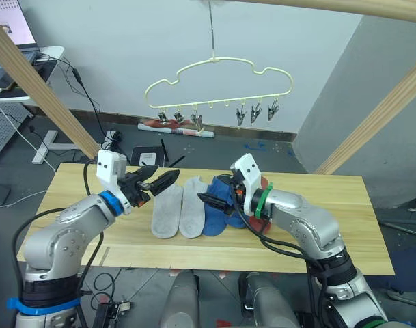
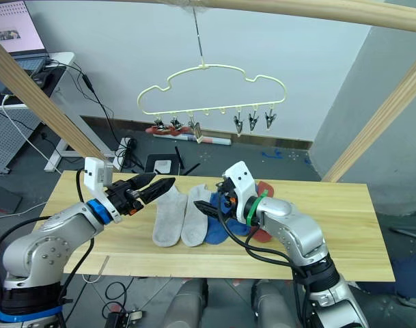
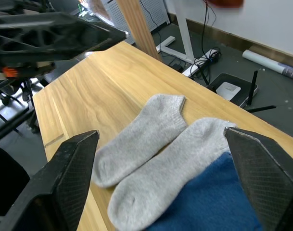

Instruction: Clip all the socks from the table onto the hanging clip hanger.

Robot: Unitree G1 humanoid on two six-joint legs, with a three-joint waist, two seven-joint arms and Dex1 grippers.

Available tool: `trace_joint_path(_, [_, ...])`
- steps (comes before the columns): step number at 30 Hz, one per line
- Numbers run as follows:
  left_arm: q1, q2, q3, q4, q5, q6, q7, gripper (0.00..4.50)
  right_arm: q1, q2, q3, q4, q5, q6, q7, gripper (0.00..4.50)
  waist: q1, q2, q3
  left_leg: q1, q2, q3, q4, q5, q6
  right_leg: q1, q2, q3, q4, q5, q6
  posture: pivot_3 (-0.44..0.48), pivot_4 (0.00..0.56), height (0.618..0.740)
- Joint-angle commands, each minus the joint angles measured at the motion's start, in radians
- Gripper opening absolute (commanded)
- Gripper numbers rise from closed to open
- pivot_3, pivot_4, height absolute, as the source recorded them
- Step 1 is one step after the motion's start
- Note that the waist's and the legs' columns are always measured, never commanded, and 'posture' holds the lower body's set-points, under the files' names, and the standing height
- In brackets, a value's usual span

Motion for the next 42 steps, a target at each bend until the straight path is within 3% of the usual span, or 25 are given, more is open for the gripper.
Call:
trace_joint_path(1, [-0.009,-0.039,-0.026,-0.044,0.093,-0.110,0.024,4.50,0.033,-0.051,-0.042,-0.093,0.016,-0.019,0.032,4.45,0.001,0.000,0.000,0.000,0.000,0.000,0.000,0.000,0.000,0.000,0.000,0.000,0.000,0.000,0.000,0.227,0.265,0.740])
trace_joint_path(3, [-0.019,-0.062,-0.057,-0.045,0.154,-0.168,0.027,4.50,0.047,-0.079,-0.064,-0.115,0.023,-0.018,0.038,4.45,0.002,0.000,0.000,0.000,0.000,0.000,0.000,0.000,0.000,0.000,0.000,0.000,0.000,0.000,0.000,0.222,0.264,0.740])
trace_joint_path(6, [-0.039,-0.101,-0.099,-0.042,0.223,-0.245,0.027,3.86,0.052,-0.099,-0.102,-0.138,0.035,-0.005,0.027,4.50,0.001,0.000,0.000,0.000,0.000,0.000,0.001,0.000,0.000,0.000,0.000,0.000,0.000,0.000,0.000,0.208,0.263,0.740])
trace_joint_path(13, [-0.120,-0.159,-0.200,-0.004,0.395,-0.389,0.049,1.67,0.034,-0.116,-0.169,-0.183,0.064,0.034,0.010,4.50,0.000,0.000,0.000,0.000,-0.001,0.000,0.001,0.000,0.000,0.000,0.000,0.000,0.000,0.000,0.000,0.190,0.258,0.740])
trace_joint_path(21, [-0.210,-0.213,-0.215,0.137,0.560,-0.537,0.115,1.67,0.013,-0.115,-0.206,-0.243,0.119,0.081,-0.002,4.50,-0.003,0.000,0.000,0.000,-0.001,0.000,0.001,0.000,0.000,0.000,0.000,0.000,0.001,0.000,0.001,0.175,0.252,0.740])
trace_joint_path(33, [-0.244,-0.192,-0.218,0.259,0.721,-0.681,0.149,1.67,0.009,-0.121,-0.220,-0.259,0.145,0.095,-0.018,4.50,-0.004,0.000,0.000,0.000,-0.001,0.000,0.002,0.000,0.000,0.001,0.000,-0.001,0.002,0.001,0.001,0.165,0.251,0.740])
trace_joint_path(42, [-0.316,-0.202,-0.212,0.366,0.747,-0.738,0.158,1.67,0.006,-0.121,-0.232,-0.242,0.140,0.091,-0.031,4.50,-0.005,0.000,0.000,0.000,-0.001,-0.001,0.003,0.000,0.000,0.001,0.000,-0.001,0.003,0.001,0.001,0.158,0.252,0.740])
